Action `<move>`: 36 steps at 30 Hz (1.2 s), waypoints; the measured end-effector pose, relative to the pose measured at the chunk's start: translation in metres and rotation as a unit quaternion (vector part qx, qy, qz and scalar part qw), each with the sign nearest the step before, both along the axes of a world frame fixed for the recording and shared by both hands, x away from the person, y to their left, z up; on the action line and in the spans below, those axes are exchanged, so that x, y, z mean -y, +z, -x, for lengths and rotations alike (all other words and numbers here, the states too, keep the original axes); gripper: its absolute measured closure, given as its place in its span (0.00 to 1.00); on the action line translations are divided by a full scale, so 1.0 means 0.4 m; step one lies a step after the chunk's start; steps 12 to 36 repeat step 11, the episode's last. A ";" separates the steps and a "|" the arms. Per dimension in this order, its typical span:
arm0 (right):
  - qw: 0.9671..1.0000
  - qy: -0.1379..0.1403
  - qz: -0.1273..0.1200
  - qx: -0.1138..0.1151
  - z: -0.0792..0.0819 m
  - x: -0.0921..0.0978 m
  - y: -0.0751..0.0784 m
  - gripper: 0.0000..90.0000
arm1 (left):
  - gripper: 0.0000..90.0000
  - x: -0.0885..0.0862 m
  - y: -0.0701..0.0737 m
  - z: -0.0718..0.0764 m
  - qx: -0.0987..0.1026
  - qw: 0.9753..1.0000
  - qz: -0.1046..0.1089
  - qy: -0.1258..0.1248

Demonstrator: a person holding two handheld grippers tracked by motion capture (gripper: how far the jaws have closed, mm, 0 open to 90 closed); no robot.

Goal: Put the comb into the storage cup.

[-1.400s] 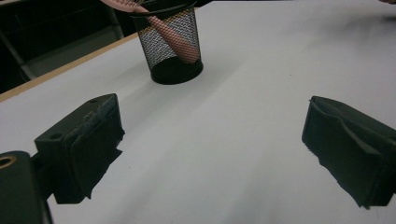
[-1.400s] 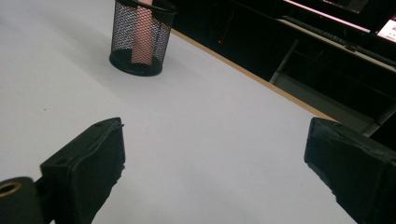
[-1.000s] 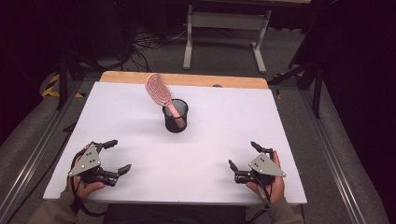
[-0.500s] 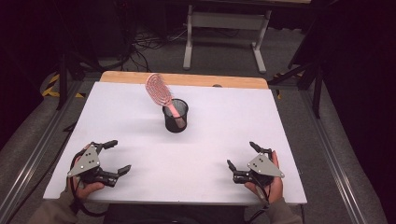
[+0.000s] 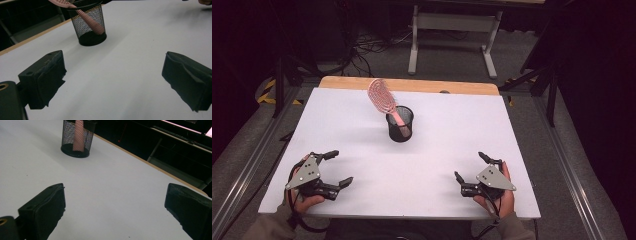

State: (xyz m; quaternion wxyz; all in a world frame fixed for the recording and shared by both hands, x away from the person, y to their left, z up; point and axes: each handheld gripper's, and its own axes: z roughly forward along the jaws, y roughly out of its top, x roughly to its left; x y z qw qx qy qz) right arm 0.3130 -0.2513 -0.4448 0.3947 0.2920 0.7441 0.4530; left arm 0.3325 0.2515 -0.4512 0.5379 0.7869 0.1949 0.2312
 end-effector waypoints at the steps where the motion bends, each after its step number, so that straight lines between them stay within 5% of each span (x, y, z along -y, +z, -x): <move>1: 1.000 0.000 0.000 0.000 0.000 0.000 0.000 0.04 | 0.07 -0.001 0.000 -0.001 -0.001 1.000 0.001 -0.001; 36: 1.000 0.009 -0.006 0.002 0.000 -0.003 0.001 0.05 | 0.07 0.001 -0.003 -0.006 -0.003 1.000 0.001 0.004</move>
